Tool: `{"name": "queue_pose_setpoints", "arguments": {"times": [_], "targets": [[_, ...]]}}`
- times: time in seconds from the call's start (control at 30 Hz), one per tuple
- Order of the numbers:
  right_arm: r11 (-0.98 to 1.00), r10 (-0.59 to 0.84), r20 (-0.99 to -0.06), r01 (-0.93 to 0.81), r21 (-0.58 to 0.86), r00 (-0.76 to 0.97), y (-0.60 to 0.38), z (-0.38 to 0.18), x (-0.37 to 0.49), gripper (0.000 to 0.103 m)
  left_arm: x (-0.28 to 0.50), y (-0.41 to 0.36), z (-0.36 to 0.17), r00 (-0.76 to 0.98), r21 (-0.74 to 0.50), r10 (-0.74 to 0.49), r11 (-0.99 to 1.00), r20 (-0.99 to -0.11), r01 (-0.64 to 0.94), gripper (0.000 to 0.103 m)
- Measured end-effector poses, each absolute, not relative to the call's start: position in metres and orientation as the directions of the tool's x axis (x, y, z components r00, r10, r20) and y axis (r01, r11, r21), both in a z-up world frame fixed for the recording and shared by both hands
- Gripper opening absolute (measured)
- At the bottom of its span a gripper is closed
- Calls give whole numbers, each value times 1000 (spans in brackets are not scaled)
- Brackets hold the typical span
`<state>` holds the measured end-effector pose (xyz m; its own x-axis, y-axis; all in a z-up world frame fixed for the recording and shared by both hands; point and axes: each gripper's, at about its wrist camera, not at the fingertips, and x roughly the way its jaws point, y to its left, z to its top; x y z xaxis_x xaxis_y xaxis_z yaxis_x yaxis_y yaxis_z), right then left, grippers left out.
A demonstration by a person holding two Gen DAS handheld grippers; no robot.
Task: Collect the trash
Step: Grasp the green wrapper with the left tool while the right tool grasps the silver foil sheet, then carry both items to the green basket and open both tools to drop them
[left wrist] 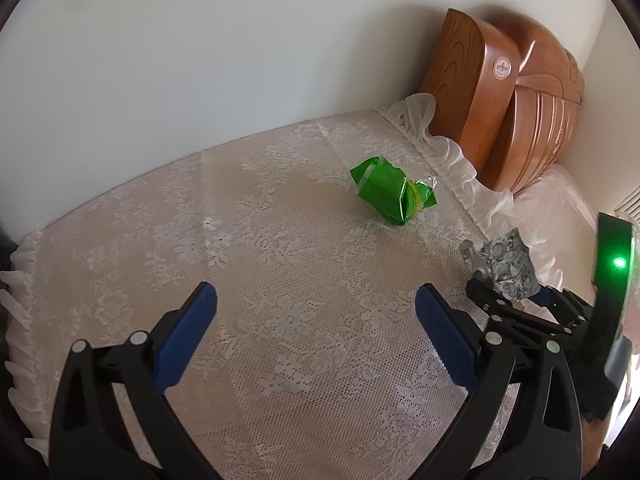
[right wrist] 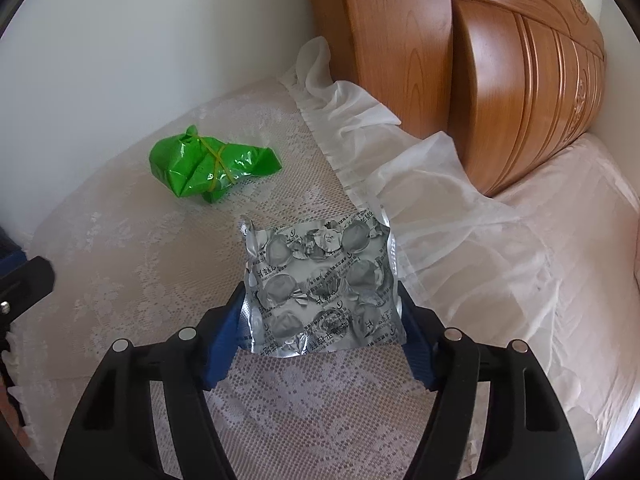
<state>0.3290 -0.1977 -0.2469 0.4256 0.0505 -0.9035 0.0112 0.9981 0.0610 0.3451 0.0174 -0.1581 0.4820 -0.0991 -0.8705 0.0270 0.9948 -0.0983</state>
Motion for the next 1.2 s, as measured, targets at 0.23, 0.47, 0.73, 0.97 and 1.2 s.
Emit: {"name": "queue_pose_setpoints", "arguments": {"times": [0.23, 0.47, 0.73, 0.97, 1.2], "targets": [[993, 75, -886, 42, 106, 457, -215, -220, 303, 70, 362, -2, -166, 456, -115, -135, 991, -880, 72, 95], [987, 92, -869, 70, 143, 486, -230, -196, 269, 70, 414, -36, -186, 421, -134, -137, 990, -897, 36, 95], [983, 84, -864, 101, 154, 496, -242, -185, 243, 70, 462, -72, -221, 403, -27, -41, 999, -914, 41, 95], [977, 74, -860, 136, 164, 506, -255, -178, 227, 70, 469, -70, -238, 421, -51, -82, 995, -903, 85, 81], [969, 73, -864, 169, 179, 499, -268, -183, 216, 70, 463, -66, -235, 462, -41, -106, 988, -880, 149, 66]]}}
